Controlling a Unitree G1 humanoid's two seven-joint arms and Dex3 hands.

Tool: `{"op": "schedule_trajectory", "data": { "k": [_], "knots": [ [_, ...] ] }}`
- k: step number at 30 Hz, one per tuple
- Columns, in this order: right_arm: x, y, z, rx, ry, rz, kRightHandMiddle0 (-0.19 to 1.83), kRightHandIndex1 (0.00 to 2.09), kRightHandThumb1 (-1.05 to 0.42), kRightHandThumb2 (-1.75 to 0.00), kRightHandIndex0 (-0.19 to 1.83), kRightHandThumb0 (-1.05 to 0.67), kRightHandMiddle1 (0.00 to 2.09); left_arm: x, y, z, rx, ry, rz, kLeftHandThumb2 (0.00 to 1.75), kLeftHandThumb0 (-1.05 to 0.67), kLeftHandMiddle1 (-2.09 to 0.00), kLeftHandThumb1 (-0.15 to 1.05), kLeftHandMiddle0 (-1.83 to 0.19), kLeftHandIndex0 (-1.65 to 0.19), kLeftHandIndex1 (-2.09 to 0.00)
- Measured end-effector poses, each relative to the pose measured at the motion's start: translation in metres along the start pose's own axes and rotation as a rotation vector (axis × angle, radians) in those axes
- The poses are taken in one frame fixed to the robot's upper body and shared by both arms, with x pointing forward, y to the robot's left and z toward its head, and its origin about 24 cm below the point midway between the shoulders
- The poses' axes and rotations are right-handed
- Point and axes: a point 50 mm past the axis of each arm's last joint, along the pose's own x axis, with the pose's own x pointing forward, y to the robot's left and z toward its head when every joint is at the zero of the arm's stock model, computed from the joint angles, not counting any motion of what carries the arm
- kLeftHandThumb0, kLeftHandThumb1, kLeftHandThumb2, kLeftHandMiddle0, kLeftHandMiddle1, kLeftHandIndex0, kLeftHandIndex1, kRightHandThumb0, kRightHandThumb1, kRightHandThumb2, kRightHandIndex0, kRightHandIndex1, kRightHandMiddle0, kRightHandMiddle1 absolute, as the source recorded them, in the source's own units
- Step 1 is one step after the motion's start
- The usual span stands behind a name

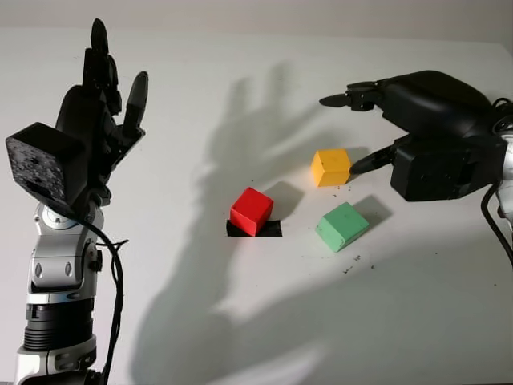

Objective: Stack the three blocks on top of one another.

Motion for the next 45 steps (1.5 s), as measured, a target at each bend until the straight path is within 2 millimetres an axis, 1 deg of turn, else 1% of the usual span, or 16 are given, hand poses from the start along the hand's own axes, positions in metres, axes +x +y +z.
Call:
{"op": "schedule_trajectory", "data": {
  "k": [7,10,15,18,21,27,31,35,41,45],
  "knots": [
    [0.003,0.009,0.004,-0.058,-0.024,0.014,0.45,0.06,-0.84,-0.05,0.27,-0.68,0.08,0.000,-0.001,0.000,-0.010,0.002,-0.011,0.52,-0.68,0.00,1.05,0.19,0.19,0.00],
    [0.004,0.014,0.002,-0.052,-0.023,0.010,0.47,0.06,-0.83,-0.05,0.28,-0.66,0.08,0.000,-0.001,0.000,-0.004,0.003,-0.014,0.50,-0.70,0.00,1.05,0.19,0.19,0.00],
    [0.010,0.027,-0.002,-0.051,-0.013,0.017,0.49,0.07,-0.83,-0.05,0.29,-0.66,0.08,0.000,-0.002,-0.002,-0.003,0.011,-0.031,0.49,-0.68,0.00,1.05,0.19,0.19,0.00],
    [0.014,0.034,-0.003,-0.059,-0.020,0.006,0.51,0.07,-0.83,-0.05,0.30,-0.64,0.08,0.000,-0.002,-0.007,-0.008,0.031,-0.032,0.47,-0.70,0.00,1.05,0.19,0.19,0.00],
    [0.017,0.035,-0.006,-0.066,-0.021,-0.011,0.53,0.07,-0.83,-0.05,0.30,-0.63,0.08,0.001,-0.002,-0.011,-0.013,0.051,-0.032,0.45,-0.73,0.00,1.05,0.19,0.19,0.00],
    [0.023,0.036,-0.007,-0.062,-0.037,-0.037,0.57,0.07,-0.83,-0.06,0.33,-0.61,0.09,0.004,-0.003,-0.015,-0.032,0.067,-0.035,0.44,-0.73,0.00,1.05,0.19,0.19,0.00],
    [0.024,0.037,-0.008,-0.059,-0.037,-0.032,0.57,0.07,-0.84,-0.06,0.34,-0.60,0.08,0.004,-0.004,-0.015,-0.031,0.068,-0.035,0.45,-0.73,0.00,1.05,0.19,0.19,0.00],
    [0.025,0.034,-0.008,-0.065,-0.050,-0.066,0.63,0.08,-0.84,-0.06,0.37,-0.60,0.10,0.004,-0.005,-0.015,-0.023,0.075,-0.037,0.45,-0.72,0.00,1.05,0.19,0.19,0.00],
    [0.025,0.038,-0.010,-0.053,-0.052,-0.075,0.68,0.08,-0.84,-0.05,0.39,-0.60,0.12,0.004,-0.005,-0.016,-0.010,0.077,-0.035,0.46,-0.70,0.00,1.05,0.19,0.19,0.00],
    [0.025,0.038,-0.010,-0.054,-0.054,-0.069,0.67,0.06,-0.86,-0.06,0.36,-0.59,0.11,0.004,-0.005,-0.014,-0.005,0.073,-0.032,0.45,-0.72,0.00,1.05,0.19,0.19,0.00]
  ]
}}
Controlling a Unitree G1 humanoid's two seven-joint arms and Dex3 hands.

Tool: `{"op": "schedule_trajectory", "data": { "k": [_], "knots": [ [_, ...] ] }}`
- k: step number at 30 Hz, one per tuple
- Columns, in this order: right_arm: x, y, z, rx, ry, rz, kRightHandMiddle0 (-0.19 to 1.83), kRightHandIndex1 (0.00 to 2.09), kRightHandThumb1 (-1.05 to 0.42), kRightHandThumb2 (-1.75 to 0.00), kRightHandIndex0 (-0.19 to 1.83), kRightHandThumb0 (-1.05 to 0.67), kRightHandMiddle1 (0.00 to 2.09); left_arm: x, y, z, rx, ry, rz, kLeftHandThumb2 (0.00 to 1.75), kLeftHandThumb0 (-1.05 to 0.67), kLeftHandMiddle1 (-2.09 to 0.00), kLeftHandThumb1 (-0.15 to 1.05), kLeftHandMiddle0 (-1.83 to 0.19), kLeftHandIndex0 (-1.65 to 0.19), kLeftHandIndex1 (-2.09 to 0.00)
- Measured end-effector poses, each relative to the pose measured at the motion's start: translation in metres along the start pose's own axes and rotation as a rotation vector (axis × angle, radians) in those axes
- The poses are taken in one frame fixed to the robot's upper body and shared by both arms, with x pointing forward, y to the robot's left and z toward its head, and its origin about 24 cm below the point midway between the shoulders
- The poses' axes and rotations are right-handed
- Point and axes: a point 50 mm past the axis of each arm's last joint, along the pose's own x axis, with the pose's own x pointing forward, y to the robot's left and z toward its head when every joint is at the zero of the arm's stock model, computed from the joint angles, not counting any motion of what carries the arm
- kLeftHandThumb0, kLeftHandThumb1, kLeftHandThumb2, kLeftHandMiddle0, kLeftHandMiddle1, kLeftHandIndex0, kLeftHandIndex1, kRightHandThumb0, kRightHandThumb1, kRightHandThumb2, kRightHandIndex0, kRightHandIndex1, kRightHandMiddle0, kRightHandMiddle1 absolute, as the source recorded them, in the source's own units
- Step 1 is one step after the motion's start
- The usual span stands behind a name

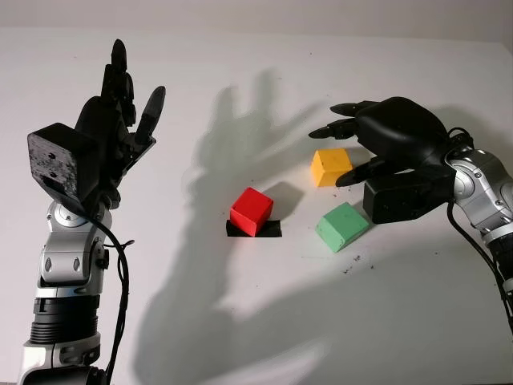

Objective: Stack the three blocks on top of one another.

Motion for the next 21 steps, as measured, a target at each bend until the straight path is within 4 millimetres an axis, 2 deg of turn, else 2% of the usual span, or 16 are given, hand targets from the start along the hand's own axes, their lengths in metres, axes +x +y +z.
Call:
{"op": "schedule_trajectory", "data": {
  "k": [14,21],
  "knots": [
    [0.0007,-0.0001,0.0009,-0.004,-0.009,0.030,0.76,0.07,-0.84,-0.05,0.39,-0.54,0.14,-0.0007,-0.0007,0.0058,-0.009,-0.005,0.004,0.45,-0.69,0.00,1.05,0.19,0.19,0.00],
    [0.0010,0.0017,-0.0013,-0.015,-0.016,0.003,0.87,0.09,-0.83,-0.05,0.48,-0.48,0.30,-0.0006,-0.0007,0.0049,-0.011,-0.006,0.003,0.44,-0.70,0.00,1.05,0.19,0.19,0.00]
  ]
}}
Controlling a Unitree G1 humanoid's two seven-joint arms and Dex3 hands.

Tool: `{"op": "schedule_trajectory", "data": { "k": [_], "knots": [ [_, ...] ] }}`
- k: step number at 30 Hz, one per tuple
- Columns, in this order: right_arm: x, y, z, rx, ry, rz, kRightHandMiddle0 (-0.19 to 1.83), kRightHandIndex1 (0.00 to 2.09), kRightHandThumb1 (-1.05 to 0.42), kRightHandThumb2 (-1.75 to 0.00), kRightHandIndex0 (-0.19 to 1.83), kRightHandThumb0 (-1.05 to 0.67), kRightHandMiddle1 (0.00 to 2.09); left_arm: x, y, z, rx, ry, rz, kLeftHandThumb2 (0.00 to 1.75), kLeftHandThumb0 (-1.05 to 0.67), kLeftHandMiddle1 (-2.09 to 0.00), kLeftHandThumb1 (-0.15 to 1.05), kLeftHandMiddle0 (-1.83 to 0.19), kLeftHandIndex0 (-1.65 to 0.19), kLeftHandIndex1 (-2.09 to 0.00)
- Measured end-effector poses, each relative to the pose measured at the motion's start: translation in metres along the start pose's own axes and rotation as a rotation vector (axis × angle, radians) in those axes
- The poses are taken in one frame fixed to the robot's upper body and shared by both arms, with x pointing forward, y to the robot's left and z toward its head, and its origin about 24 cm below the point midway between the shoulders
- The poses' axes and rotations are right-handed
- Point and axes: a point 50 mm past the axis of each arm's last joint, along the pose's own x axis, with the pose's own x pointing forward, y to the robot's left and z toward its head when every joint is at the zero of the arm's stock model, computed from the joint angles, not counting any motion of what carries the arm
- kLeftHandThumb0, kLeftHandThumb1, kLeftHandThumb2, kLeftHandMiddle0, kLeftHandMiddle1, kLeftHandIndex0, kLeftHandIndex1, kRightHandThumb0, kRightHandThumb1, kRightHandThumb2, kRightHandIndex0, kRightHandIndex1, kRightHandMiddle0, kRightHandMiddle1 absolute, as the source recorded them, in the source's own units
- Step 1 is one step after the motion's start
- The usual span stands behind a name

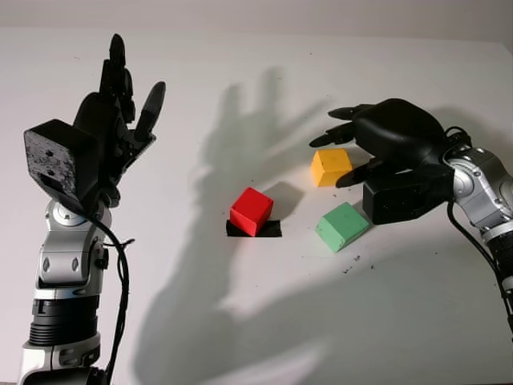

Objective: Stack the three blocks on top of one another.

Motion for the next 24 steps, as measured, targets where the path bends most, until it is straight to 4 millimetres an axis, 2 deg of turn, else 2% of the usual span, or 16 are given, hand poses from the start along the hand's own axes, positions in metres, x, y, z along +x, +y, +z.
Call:
{"op": "schedule_trajectory", "data": {
  "k": [2,6,14,19,24],
  "knots": [
    [0.000,0.000,-0.001,0.002,-0.008,-0.010,0.72,0.08,-0.85,-0.05,0.53,-0.43,0.75,0.000,0.000,-0.001,0.000,0.002,0.000,0.44,-0.72,0.00,1.05,0.19,0.19,0.00],
    [0.001,0.000,-0.001,0.002,-0.019,-0.022,0.63,0.08,-0.87,-0.06,0.56,-0.41,1.05,0.000,0.000,-0.001,0.002,0.004,0.002,0.43,-0.71,0.00,1.05,0.19,0.19,0.00],
    [0.003,0.000,-0.002,-0.006,-0.022,-0.004,0.55,0.06,-0.90,-0.06,0.54,-0.41,1.18,0.000,0.000,0.000,0.001,0.003,0.002,0.43,-0.68,0.00,1.05,0.19,0.19,0.00],
    [0.004,-0.002,0.000,-0.013,-0.035,0.003,0.55,0.07,-0.88,-0.05,0.55,-0.40,1.15,0.000,0.000,-0.001,0.001,0.009,0.002,0.43,-0.70,0.00,1.05,0.19,0.19,0.00],
    [0.009,-0.016,-0.001,-0.001,-0.062,-0.022,0.59,0.06,-0.87,-0.05,0.55,-0.39,1.12,0.000,0.000,-0.001,0.001,0.009,0.002,0.43,-0.71,0.00,1.05,0.19,0.19,0.00]
  ]
}}
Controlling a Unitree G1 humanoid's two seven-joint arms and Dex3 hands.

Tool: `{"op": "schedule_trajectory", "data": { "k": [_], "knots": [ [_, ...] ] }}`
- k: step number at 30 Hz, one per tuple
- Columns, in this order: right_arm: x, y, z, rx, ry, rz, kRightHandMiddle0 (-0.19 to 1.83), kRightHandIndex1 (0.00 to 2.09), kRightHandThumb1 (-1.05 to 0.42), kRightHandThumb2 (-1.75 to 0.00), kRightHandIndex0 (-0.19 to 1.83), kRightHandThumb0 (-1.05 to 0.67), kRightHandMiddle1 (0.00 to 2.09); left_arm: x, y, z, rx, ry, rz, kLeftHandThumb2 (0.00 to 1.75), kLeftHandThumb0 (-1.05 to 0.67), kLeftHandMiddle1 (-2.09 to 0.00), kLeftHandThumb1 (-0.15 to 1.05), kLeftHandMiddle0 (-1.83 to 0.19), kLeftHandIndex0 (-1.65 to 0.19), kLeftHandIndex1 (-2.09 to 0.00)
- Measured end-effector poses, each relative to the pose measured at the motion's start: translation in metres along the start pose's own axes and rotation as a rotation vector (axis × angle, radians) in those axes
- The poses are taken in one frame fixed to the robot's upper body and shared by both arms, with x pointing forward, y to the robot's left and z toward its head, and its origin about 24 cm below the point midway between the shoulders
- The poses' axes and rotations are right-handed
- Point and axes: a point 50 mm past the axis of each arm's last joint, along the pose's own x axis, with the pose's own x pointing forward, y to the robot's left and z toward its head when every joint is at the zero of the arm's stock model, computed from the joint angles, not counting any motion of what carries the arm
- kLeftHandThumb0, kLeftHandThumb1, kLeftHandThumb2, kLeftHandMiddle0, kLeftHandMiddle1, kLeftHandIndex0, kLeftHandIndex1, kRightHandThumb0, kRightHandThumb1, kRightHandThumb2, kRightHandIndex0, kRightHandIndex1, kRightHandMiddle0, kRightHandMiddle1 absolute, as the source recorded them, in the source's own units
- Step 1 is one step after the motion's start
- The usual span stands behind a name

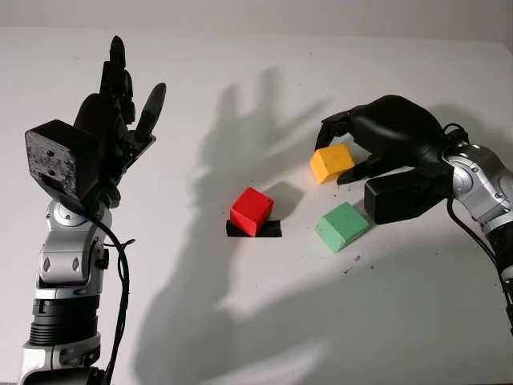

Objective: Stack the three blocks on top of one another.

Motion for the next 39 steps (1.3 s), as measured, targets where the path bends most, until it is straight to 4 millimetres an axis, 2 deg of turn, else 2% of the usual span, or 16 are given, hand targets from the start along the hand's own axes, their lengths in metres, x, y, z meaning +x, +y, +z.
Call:
{"op": "schedule_trajectory", "data": {
  "k": [5,12,20,25,39],
  "knots": [
    [0.012,-0.028,0.002,0.026,-0.052,-0.061,0.58,0.05,-0.87,-0.05,0.53,-0.42,1.22,0.002,0.000,-0.003,-0.003,0.011,0.001,0.45,-0.72,0.00,1.05,0.19,0.19,0.00],
    [0.030,-0.061,0.023,0.144,-0.207,-0.101,0.54,0.02,-0.89,-0.06,0.48,-0.44,1.28,0.003,0.000,-0.004,-0.004,-0.009,-0.009,0.51,-0.71,0.00,1.05,0.19,0.19,0.00],
    [0.038,-0.068,0.046,0.226,-0.338,-0.026,0.49,0.00,-0.92,-0.06,0.42,-0.44,1.34,0.004,0.000,-0.003,-0.028,-0.012,-0.010,0.58,-0.70,0.00,1.05,0.19,0.19,0.00],
    [0.042,-0.068,0.060,0.242,-0.416,0.045,0.47,0.01,-0.93,-0.05,0.40,-0.47,1.40,0.007,0.000,0.000,-0.040,-0.027,-0.011,0.64,-0.77,0.00,1.05,0.19,0.19,0.00],
    [0.052,-0.073,0.087,0.195,-0.534,0.205,0.50,0.02,-0.90,-0.05,0.37,-0.50,1.37,0.007,0.003,0.005,-0.047,-0.045,0.008,0.61,-0.80,0.00,1.05,0.19,0.19,0.00]
  ]
}}
